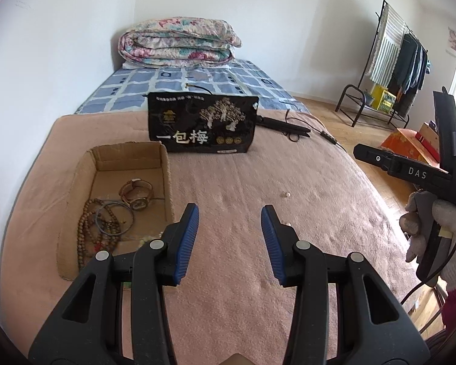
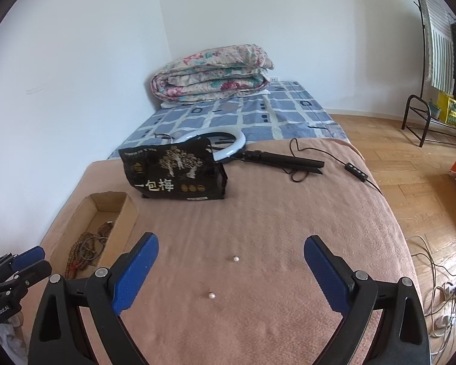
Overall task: Organize jewelry
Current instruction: 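Withdraw both grippers from the box and move toward the pearl earrings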
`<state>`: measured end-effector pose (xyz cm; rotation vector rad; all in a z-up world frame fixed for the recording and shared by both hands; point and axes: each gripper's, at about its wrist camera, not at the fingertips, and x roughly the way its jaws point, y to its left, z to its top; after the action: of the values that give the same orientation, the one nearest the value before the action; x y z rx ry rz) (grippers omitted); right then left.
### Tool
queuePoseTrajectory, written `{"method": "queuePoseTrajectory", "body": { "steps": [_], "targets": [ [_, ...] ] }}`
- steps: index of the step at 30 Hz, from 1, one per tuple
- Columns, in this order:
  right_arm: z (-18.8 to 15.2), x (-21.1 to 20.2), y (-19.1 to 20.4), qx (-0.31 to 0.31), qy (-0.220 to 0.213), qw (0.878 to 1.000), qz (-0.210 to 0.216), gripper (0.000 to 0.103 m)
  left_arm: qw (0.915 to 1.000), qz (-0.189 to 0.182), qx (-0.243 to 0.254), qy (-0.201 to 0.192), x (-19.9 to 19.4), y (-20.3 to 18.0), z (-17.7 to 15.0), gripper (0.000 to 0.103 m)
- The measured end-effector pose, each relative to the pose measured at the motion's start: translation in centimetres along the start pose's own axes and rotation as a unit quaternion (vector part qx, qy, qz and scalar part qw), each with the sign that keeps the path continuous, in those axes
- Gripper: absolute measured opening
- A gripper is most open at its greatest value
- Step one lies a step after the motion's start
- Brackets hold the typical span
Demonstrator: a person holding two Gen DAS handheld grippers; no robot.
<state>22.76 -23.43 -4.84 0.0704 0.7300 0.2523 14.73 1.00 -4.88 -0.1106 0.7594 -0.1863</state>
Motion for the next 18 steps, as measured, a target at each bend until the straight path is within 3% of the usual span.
{"method": "queuePoseTrajectory", "body": {
  "steps": [18],
  "targets": [
    [-2.4,4.1,-5.4,0.028,0.047,0.998,-0.021,0.102,0.9983,-0.020,0.028,0.048,6.0,-4.5,-1.6,0.043]
  ]
}}
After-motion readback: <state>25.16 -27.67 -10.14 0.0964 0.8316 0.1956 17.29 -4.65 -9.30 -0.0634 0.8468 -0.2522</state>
